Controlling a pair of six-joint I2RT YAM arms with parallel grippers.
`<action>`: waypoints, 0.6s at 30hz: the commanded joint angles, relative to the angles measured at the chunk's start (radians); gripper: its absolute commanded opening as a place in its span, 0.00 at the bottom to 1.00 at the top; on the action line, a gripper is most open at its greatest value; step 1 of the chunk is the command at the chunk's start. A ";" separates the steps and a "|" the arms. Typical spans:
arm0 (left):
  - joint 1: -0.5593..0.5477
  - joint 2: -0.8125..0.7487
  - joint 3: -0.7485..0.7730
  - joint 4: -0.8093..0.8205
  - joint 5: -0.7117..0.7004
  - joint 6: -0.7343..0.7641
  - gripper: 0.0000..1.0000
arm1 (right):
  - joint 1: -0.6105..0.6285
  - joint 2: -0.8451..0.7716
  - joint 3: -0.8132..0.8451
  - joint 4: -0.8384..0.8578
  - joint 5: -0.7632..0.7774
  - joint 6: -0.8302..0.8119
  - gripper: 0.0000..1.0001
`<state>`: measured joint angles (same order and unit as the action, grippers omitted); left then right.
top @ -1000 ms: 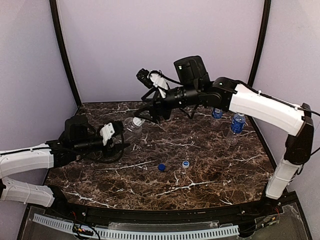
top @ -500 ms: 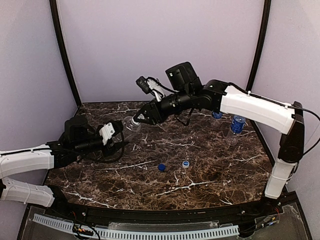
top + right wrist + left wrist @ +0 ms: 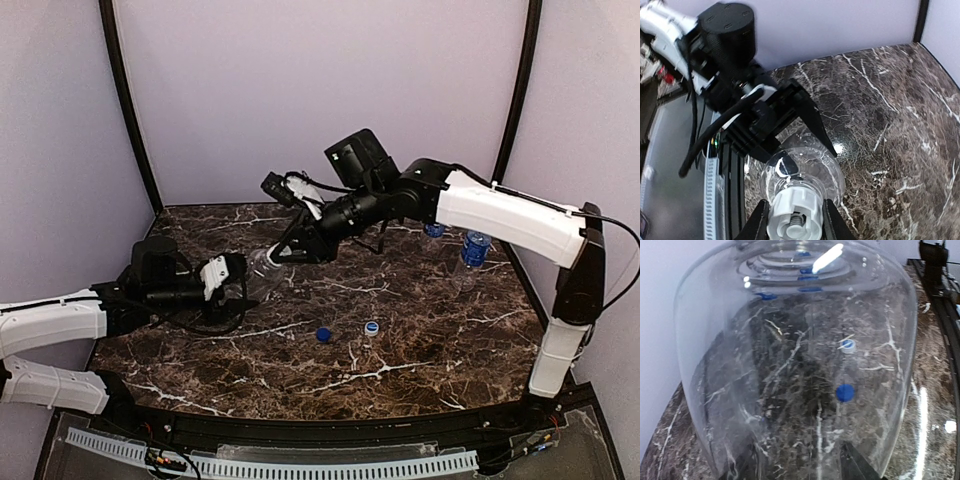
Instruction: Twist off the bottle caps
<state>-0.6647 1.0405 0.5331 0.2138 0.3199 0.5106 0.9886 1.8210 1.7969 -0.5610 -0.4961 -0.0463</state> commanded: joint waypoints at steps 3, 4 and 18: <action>-0.007 -0.022 0.053 -0.295 0.444 0.018 0.46 | 0.142 -0.089 -0.110 -0.179 -0.090 -0.664 0.00; -0.008 -0.023 0.052 -0.318 0.460 0.025 0.46 | 0.156 -0.103 -0.132 -0.185 -0.053 -0.739 0.00; -0.017 -0.028 0.061 -0.414 0.442 0.099 0.46 | 0.254 -0.134 -0.209 -0.130 0.432 -1.162 0.39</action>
<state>-0.6872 1.0328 0.5663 -0.2153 0.7311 0.6258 1.2430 1.7134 1.6489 -0.7128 -0.2016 -1.1091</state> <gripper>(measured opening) 0.536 0.275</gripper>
